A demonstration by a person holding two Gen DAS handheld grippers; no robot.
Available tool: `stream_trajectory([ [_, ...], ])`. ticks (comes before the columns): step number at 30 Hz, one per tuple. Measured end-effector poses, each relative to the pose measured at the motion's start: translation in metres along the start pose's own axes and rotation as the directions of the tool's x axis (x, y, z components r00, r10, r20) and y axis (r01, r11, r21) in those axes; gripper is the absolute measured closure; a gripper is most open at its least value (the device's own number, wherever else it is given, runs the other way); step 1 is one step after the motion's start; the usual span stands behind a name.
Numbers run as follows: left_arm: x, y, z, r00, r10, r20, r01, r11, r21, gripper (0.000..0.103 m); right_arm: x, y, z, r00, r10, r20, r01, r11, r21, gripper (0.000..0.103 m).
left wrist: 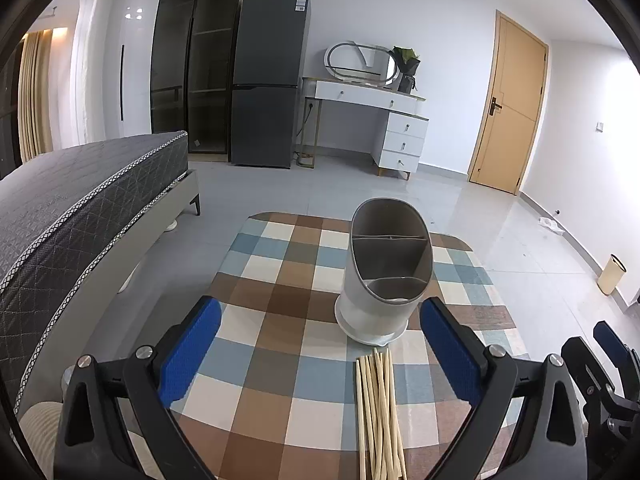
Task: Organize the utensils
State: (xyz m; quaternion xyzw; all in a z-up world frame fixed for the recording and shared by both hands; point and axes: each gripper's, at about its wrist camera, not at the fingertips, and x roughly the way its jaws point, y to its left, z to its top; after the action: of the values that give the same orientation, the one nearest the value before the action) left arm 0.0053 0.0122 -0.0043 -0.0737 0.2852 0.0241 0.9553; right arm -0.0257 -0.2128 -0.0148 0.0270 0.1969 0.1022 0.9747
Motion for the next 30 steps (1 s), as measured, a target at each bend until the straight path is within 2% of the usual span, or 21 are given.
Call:
stream_trajectory([
  [23, 0.002, 0.001, -0.002, 1.0, -0.001, -0.017, 0.0, 1.0, -0.007, 0.006, 0.005, -0.001, 0.0, 0.999, 0.021, -0.028, -0.021, 1.0, 0.021, 0.0],
  [27, 0.007, 0.001, -0.003, 0.999, 0.023, -0.038, -0.023, 1.0, 0.005, 0.006, 0.016, -0.003, -0.001, 0.993, 0.08, -0.083, -0.074, 0.995, 0.064, 0.0],
  [30, 0.016, 0.002, -0.005, 0.996, 0.038, -0.082, -0.036, 0.999, 0.027, 0.006, 0.032, -0.002, -0.006, 0.985, 0.093, -0.147, -0.081, 0.993, 0.089, 0.0],
])
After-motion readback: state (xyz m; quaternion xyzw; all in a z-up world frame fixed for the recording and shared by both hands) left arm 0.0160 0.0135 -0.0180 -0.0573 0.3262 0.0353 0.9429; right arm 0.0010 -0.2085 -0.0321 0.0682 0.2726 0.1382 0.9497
